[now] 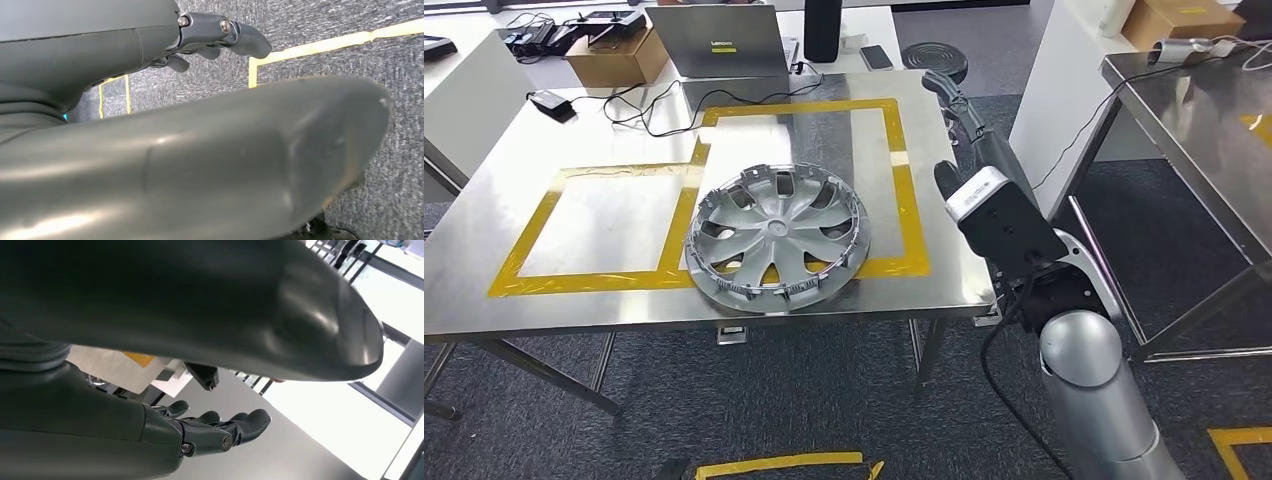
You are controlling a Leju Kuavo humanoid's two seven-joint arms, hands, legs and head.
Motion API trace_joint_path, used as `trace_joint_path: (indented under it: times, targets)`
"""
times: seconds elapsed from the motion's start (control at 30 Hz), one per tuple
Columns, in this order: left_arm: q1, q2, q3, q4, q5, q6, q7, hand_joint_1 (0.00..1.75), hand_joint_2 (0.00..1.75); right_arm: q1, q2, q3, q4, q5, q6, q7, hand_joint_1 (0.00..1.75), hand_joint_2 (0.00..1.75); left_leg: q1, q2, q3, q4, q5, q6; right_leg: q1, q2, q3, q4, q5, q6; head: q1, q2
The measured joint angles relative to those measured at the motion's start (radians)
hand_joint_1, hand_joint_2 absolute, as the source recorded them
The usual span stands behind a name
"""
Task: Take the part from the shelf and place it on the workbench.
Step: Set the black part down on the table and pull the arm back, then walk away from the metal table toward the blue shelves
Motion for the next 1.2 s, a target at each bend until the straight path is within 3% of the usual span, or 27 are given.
trace_joint_path:
  times: [0.07, 0.1, 0.13, 0.2, 0.23, 0.27, 0.37, 0.4, 0.43, 0.53, 0.57, 0.6, 0.63, 0.67, 0.73, 0.8, 0.87, 0.9, 0.97, 1.03, 1.07, 1.1, 1.13, 1.2]
  targets:
    - [-0.004, -0.001, 0.000, 0.000, -0.004, 0.002, 0.004, 0.00, 0.00, 0.011, 0.000, 0.000, -0.004, 0.005, -0.001, 0.003, 0.00, 0.00, -0.002, 0.000, -0.021, 0.095, -0.051, 0.003, 0.005, -0.001, -0.021, 0.000, 0.016, -0.002, -0.002, 0.000]
    - [-0.005, -0.001, 0.000, 0.000, -0.005, 0.003, 0.008, 0.00, 0.00, 0.016, 0.000, 0.000, -0.005, 0.008, -0.001, 0.005, 0.00, 0.00, -0.004, 0.000, -0.006, 0.094, -0.051, 0.006, 0.007, -0.001, -0.031, 0.001, 0.024, -0.001, -0.002, 0.000]
    - [-0.005, -0.001, 0.000, 0.000, -0.005, 0.004, 0.013, 0.00, 0.00, 0.020, 0.000, -0.001, -0.008, 0.013, -0.002, 0.007, 0.00, 0.00, -0.006, 0.000, 0.031, 0.051, -0.036, 0.011, 0.008, -0.001, -0.041, 0.001, 0.032, 0.000, -0.002, 0.000]
    - [-0.007, 0.000, 0.000, 0.000, -0.006, 0.004, 0.020, 0.00, 0.00, 0.025, 0.000, -0.003, -0.016, 0.022, -0.005, 0.011, 0.00, 0.00, -0.013, 0.001, 0.127, -0.087, -0.001, 0.023, 0.010, -0.001, -0.056, 0.001, 0.050, 0.007, -0.002, 0.000]
    - [-0.008, 0.000, 0.000, 0.000, -0.006, 0.004, 0.022, 0.00, 0.00, 0.027, 0.000, -0.004, -0.020, 0.027, -0.005, 0.011, 0.00, 0.00, -0.017, 0.001, 0.158, -0.139, 0.012, 0.029, 0.010, -0.002, -0.059, 0.000, 0.058, 0.013, -0.002, 0.000]
    - [-0.008, 0.000, 0.000, 0.000, -0.007, 0.004, 0.022, 0.00, 0.00, 0.029, 0.000, -0.006, -0.024, 0.030, -0.006, 0.012, 0.00, 0.00, -0.021, 0.001, 0.171, -0.166, 0.018, 0.035, 0.010, -0.002, -0.060, -0.002, 0.066, 0.020, -0.002, 0.000]
    - [-0.007, 0.000, 0.000, 0.000, -0.009, 0.002, 0.023, 0.00, 0.00, 0.034, -0.002, -0.010, -0.031, 0.035, -0.007, 0.014, 0.00, 0.00, -0.028, 0.001, 0.159, -0.174, 0.043, 0.055, 0.006, -0.003, -0.059, -0.016, 0.085, 0.042, -0.003, 0.000]
    - [-0.007, 0.000, 0.000, 0.000, -0.010, 0.001, 0.023, 0.00, 0.00, 0.035, -0.004, -0.014, -0.032, 0.036, -0.007, 0.014, 0.00, 0.00, -0.026, 0.002, 0.153, -0.177, 0.055, 0.063, 0.005, -0.003, -0.064, -0.010, 0.073, 0.048, -0.002, 0.000]
    - [-0.008, 0.000, 0.000, -0.001, -0.011, 0.000, 0.023, 0.00, 0.00, 0.036, -0.006, -0.018, -0.032, 0.036, -0.007, 0.014, 0.00, 0.00, -0.023, 0.004, 0.145, -0.181, 0.069, 0.070, 0.004, -0.003, -0.075, 0.014, 0.041, 0.052, 0.000, 0.000]
    - [-0.010, -0.001, 0.000, -0.001, -0.012, -0.002, 0.023, 0.00, 0.00, 0.040, -0.010, -0.024, -0.032, 0.038, -0.006, 0.012, 0.00, 0.00, -0.022, 0.008, 0.106, -0.182, 0.105, 0.081, 0.004, -0.003, -0.123, 0.183, -0.101, 0.061, 0.005, 0.000]
    - [-0.010, -0.002, 0.000, -0.001, -0.011, -0.001, 0.023, 0.00, 0.00, 0.042, -0.011, -0.024, -0.031, 0.038, -0.005, 0.010, 0.00, 0.00, -0.023, 0.008, 0.089, -0.180, 0.116, 0.081, 0.004, -0.003, -0.127, 0.233, -0.120, 0.063, 0.005, 0.000]
    - [-0.010, -0.003, 0.000, -0.001, -0.011, 0.000, 0.023, 0.00, 0.00, 0.043, -0.011, -0.024, -0.030, 0.039, -0.005, 0.010, 0.00, 0.00, -0.023, 0.009, 0.073, -0.177, 0.126, 0.080, 0.004, -0.003, -0.117, 0.254, -0.118, 0.064, 0.005, 0.000]
    - [-0.010, -0.004, 0.000, -0.001, -0.011, 0.002, 0.022, 0.00, 0.00, 0.043, -0.011, -0.024, -0.030, 0.039, -0.005, 0.009, 0.00, 0.00, -0.023, 0.009, 0.057, -0.173, 0.135, 0.078, 0.005, -0.003, -0.088, 0.240, -0.100, 0.063, 0.005, 0.000]
    - [-0.010, -0.005, 0.000, -0.001, -0.011, 0.004, 0.022, 0.00, 0.00, 0.041, -0.011, -0.024, -0.029, 0.040, -0.004, 0.009, 0.00, 0.00, -0.023, 0.009, 0.042, -0.169, 0.144, 0.076, 0.006, -0.003, -0.041, 0.191, -0.079, 0.059, 0.005, 0.000]
    - [-0.012, -0.007, 0.000, -0.002, -0.011, 0.009, 0.021, 0.00, 0.00, 0.033, -0.011, -0.024, -0.029, 0.041, -0.004, 0.008, 0.00, 0.00, -0.023, 0.008, 0.021, -0.163, 0.160, 0.068, 0.012, -0.003, 0.059, 0.060, -0.073, 0.046, 0.004, 0.000]
    - [-0.015, -0.009, 0.000, -0.002, -0.011, 0.014, 0.021, 0.00, 0.00, 0.026, -0.011, -0.024, -0.029, 0.041, -0.004, 0.007, 0.00, 0.00, -0.022, 0.008, 0.015, -0.164, 0.176, 0.056, 0.020, -0.003, 0.101, -0.011, -0.085, 0.029, 0.004, 0.000]
    - [-0.015, -0.011, 0.000, -0.001, -0.010, 0.015, 0.021, 0.00, 0.00, 0.022, -0.010, -0.024, -0.026, 0.041, -0.003, 0.006, 0.00, 0.00, -0.020, 0.006, 0.013, -0.170, 0.190, 0.043, 0.022, -0.004, 0.096, -0.022, -0.069, 0.012, 0.006, 0.000]
    - [-0.014, -0.010, 0.000, -0.001, -0.010, 0.016, 0.022, 0.00, 0.00, 0.019, -0.008, -0.024, -0.023, 0.041, -0.003, 0.005, 0.00, 0.00, -0.020, 0.005, 0.008, -0.166, 0.182, 0.037, 0.020, -0.005, 0.090, -0.026, -0.058, 0.004, 0.005, 0.000]
    - [-0.011, -0.010, 0.000, 0.000, -0.007, 0.016, 0.022, 0.00, 0.00, 0.014, -0.003, -0.024, -0.016, 0.042, -0.001, 0.005, 0.00, 0.00, -0.019, 0.002, -0.014, -0.113, 0.116, 0.028, 0.012, -0.008, 0.069, -0.035, -0.030, -0.008, 0.002, 0.000]
    - [-0.010, -0.009, 0.000, 0.000, -0.004, 0.016, 0.022, 0.00, 0.00, 0.011, 0.002, -0.024, -0.009, 0.043, 0.000, 0.004, 0.00, 0.00, -0.017, 0.002, -0.045, 0.005, 0.019, 0.020, 0.011, -0.009, 0.039, -0.035, -0.006, -0.012, -0.003, 0.000]
    - [-0.010, -0.009, 0.000, 0.001, -0.003, 0.016, 0.022, 0.00, 0.00, 0.012, 0.004, -0.024, -0.005, 0.043, 0.000, 0.004, 0.00, 0.00, -0.015, 0.002, -0.053, 0.062, -0.005, 0.017, 0.011, -0.010, 0.023, -0.035, 0.007, -0.010, -0.003, 0.000]
    - [-0.010, -0.009, 0.000, 0.001, -0.003, 0.016, 0.022, 0.00, 0.00, 0.012, 0.004, -0.024, -0.001, 0.043, 0.000, 0.004, 0.00, 0.00, -0.013, 0.002, -0.050, 0.097, -0.005, 0.013, 0.010, -0.011, 0.006, -0.034, 0.019, -0.007, -0.004, 0.000]
    - [-0.010, -0.009, 0.000, 0.001, -0.003, 0.016, 0.022, 0.00, 0.00, 0.012, 0.005, -0.024, 0.003, 0.043, 0.000, 0.004, 0.00, 0.00, -0.011, 0.002, -0.031, 0.102, 0.015, 0.010, 0.008, -0.012, -0.010, -0.033, 0.032, -0.003, -0.004, 0.000]
    - [-0.011, -0.008, 0.000, 0.000, -0.002, 0.017, 0.021, 0.00, 0.00, 0.010, 0.005, -0.024, 0.009, 0.043, 0.000, 0.004, 0.00, 0.00, -0.005, 0.002, 0.054, 0.016, 0.058, 0.004, 0.003, -0.014, -0.040, -0.028, 0.054, 0.009, -0.004, 0.000]
